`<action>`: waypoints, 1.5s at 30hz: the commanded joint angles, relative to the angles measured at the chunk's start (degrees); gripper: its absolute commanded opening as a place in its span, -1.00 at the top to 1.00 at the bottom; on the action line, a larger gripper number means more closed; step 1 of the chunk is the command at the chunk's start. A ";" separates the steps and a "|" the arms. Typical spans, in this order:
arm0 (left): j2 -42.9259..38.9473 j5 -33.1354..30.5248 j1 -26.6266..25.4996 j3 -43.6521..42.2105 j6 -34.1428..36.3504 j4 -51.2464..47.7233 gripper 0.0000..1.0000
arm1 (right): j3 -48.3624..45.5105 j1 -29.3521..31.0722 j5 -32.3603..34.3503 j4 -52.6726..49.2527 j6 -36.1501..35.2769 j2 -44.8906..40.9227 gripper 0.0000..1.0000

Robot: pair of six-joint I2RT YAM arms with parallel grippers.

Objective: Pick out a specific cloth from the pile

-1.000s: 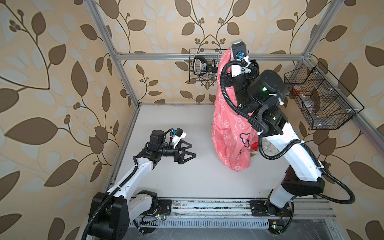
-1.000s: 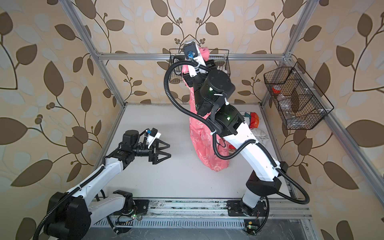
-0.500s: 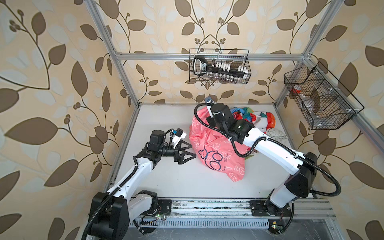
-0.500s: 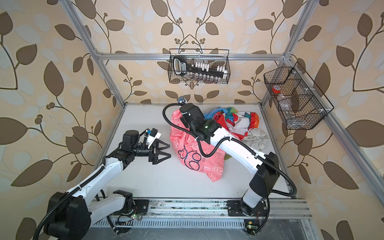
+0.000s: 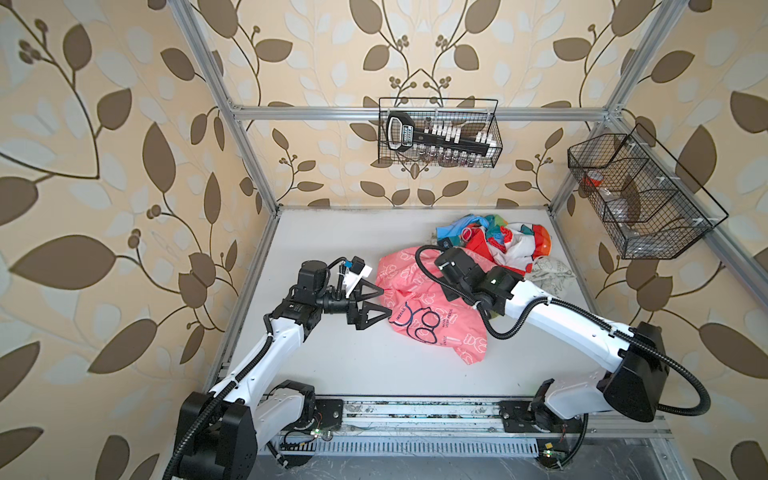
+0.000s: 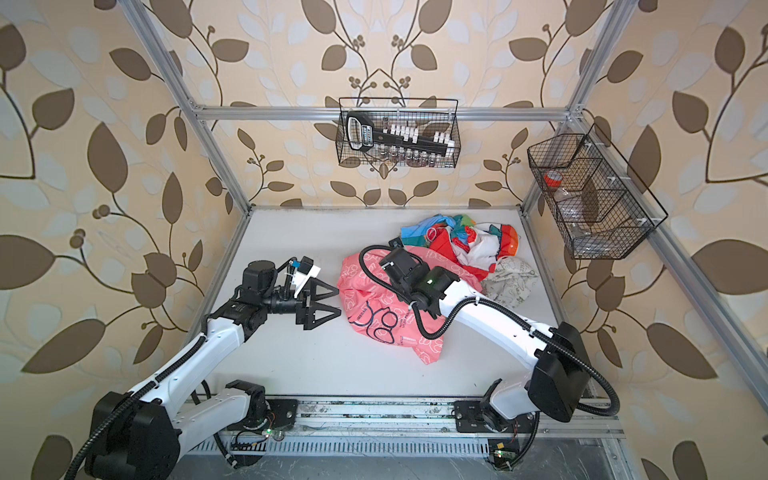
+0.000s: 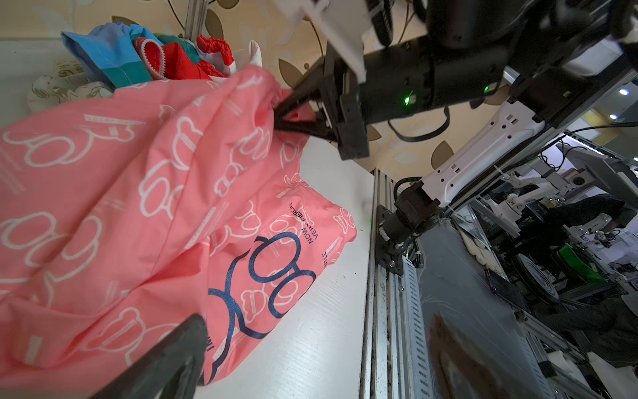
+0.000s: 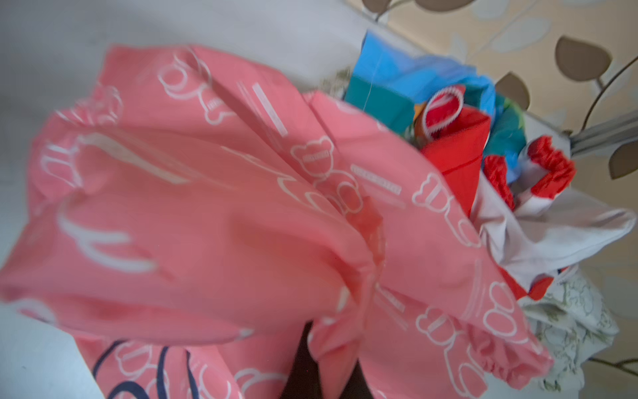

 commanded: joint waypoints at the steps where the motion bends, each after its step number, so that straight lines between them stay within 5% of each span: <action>1: -1.17 0.65 -0.66 -0.17 1.00 0.28 -0.98 | -2.29 -0.52 -2.42 -4.18 3.06 0.95 0.82; 4: -1.14 0.65 -0.66 -0.15 0.95 0.28 -0.98 | -2.82 -0.97 -3.97 -4.14 2.80 2.69 0.57; 10: -0.89 0.65 -0.66 -0.17 1.16 0.32 -0.98 | -2.53 -1.14 -7.82 -4.00 2.27 6.23 -0.82; 13: -0.45 0.65 -0.66 0.02 1.11 0.19 -0.98 | -2.65 -1.14 -11.42 -2.55 1.97 6.73 -0.99; 34: -0.41 0.52 -0.66 0.05 1.34 -0.07 -0.98 | -10.59 -0.83 -29.71 9.86 2.53 15.58 -0.97; 37: -0.42 0.49 -0.66 0.08 1.31 -0.07 -0.98 | -11.00 -0.56 -31.79 10.98 2.74 16.92 -0.69; 41: -0.44 0.48 -0.66 0.00 1.34 -0.12 -0.98 | -10.81 0.22 -32.52 11.09 3.15 18.75 0.12; 45: -0.53 0.48 -0.66 0.00 1.33 -0.16 -0.98 | -10.43 0.62 -32.66 10.86 3.14 18.89 0.65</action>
